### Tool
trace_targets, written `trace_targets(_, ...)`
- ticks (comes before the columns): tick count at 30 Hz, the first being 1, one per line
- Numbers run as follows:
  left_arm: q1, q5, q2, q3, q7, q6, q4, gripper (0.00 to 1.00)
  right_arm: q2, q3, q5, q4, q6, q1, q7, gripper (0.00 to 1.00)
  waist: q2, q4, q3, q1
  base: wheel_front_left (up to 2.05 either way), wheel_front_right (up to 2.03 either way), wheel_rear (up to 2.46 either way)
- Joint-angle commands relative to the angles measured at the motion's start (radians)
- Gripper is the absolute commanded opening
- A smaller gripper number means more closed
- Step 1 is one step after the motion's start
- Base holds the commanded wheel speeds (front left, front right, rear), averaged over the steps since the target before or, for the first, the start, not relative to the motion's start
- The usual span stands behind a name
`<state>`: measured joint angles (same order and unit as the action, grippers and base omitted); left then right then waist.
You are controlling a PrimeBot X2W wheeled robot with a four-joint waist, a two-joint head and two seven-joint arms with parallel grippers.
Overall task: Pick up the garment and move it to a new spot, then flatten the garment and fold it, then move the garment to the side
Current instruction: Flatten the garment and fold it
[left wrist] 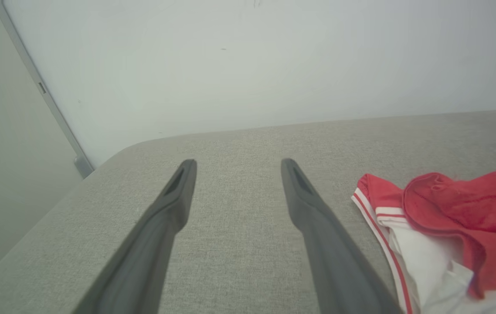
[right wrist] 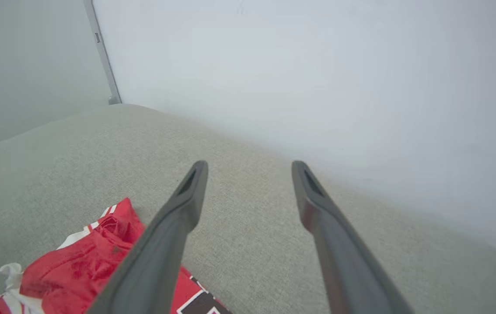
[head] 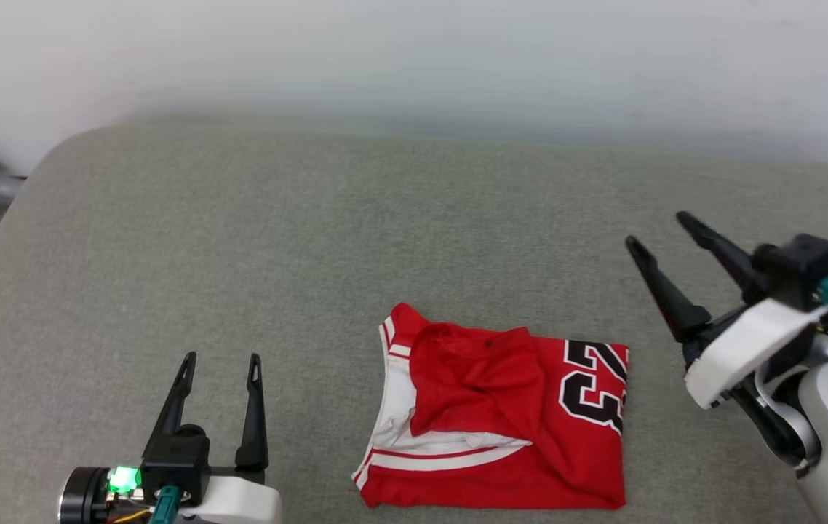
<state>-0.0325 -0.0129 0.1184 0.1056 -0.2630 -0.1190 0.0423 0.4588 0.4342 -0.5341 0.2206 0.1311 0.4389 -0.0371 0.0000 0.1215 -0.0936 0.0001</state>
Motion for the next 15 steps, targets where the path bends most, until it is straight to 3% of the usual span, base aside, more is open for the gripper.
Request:
trace_targets(1, -0.010, 0.000, 0.008, -0.006, -0.002, -0.004, 0.000, 1.00, -0.022, -0.032, 0.039, -0.011, -0.001, -0.031, -0.030, 1.00, 0.0000, -0.021, 0.018, -0.0001, 0.00, 0.00, 0.00)
trace_targets(7, -0.042, 0.001, 0.004, -0.012, -0.002, -0.011, -0.005, 1.00, -0.117, -0.216, 0.240, -0.065, -0.001, -0.173, -0.153, 1.00, 0.0000, -0.057, 0.053, -0.0001, 0.00, 0.00, 0.00)
trace_targets(15, -0.081, 0.000, -0.001, -0.008, -0.002, -0.018, -0.013, 1.00, -0.270, -0.376, 0.359, -0.164, -0.001, -0.364, -0.197, 1.00, 0.0000, -0.079, 0.085, -0.0001, 0.00, 0.00, 0.00)
